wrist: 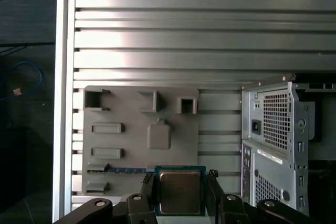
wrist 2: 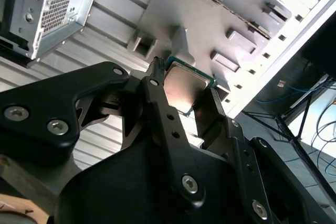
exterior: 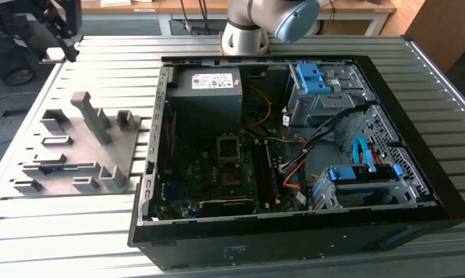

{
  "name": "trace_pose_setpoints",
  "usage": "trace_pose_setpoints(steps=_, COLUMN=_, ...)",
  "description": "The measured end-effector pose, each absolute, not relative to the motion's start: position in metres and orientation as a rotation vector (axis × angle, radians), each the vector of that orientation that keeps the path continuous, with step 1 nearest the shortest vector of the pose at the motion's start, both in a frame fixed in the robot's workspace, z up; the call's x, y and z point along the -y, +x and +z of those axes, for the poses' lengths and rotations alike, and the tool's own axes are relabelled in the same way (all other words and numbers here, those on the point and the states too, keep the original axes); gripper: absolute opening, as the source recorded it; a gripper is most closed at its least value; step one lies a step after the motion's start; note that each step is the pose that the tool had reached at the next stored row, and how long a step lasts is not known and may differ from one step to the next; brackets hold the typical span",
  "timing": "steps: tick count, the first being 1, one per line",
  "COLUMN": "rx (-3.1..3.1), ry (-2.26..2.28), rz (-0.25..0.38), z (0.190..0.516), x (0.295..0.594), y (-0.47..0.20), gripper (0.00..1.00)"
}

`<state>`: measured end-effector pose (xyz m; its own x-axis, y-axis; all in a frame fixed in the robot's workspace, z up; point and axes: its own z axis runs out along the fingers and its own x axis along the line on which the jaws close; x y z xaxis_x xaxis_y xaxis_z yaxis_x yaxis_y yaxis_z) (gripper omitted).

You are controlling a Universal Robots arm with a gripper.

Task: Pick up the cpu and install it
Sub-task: 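Pick up the cpu and move it towards the insertion slot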

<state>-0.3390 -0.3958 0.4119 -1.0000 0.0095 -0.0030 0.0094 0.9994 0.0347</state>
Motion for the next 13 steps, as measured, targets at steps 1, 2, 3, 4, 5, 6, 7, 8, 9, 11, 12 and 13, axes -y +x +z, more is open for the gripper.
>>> trace_pose_setpoints(steps=1, rx=-3.138, ry=0.015, rz=0.054, z=0.412, x=0.396, y=-0.335, gripper=0.47)
trace_pose_setpoints(steps=2, rx=-3.138, ry=0.015, rz=0.054, z=0.412, x=0.396, y=-0.331, gripper=0.47)
trace_pose_setpoints(steps=3, rx=-3.138, ry=0.015, rz=0.054, z=0.412, x=0.396, y=-0.327, gripper=0.47)
trace_pose_setpoints(steps=4, rx=-3.138, ry=0.015, rz=0.054, z=0.412, x=0.396, y=-0.322, gripper=0.47)
trace_pose_setpoints(steps=5, rx=-3.138, ry=0.015, rz=0.054, z=0.412, x=0.396, y=-0.318, gripper=0.47)
trace_pose_setpoints(steps=6, rx=-3.138, ry=0.015, rz=0.054, z=0.411, x=0.396, y=-0.314, gripper=0.47)
trace_pose_setpoints(steps=7, rx=-3.138, ry=0.015, rz=0.054, z=0.411, x=0.396, y=-0.310, gripper=0.47)
trace_pose_setpoints(steps=8, rx=-3.138, ry=0.015, rz=0.054, z=0.411, x=0.396, y=-0.306, gripper=0.47)
trace_pose_setpoints(steps=9, rx=-3.138, ry=0.015, rz=0.054, z=0.411, x=0.396, y=-0.302, gripper=0.47)
trace_pose_setpoints(steps=11, rx=-3.138, ry=0.015, rz=0.054, z=0.411, x=0.396, y=-0.294, gripper=0.47)
trace_pose_setpoints(steps=12, rx=-3.138, ry=0.015, rz=0.054, z=0.411, x=0.396, y=-0.291, gripper=0.47)
trace_pose_setpoints(steps=13, rx=-3.138, ry=0.015, rz=0.054, z=0.411, x=0.396, y=-0.286, gripper=0.47)
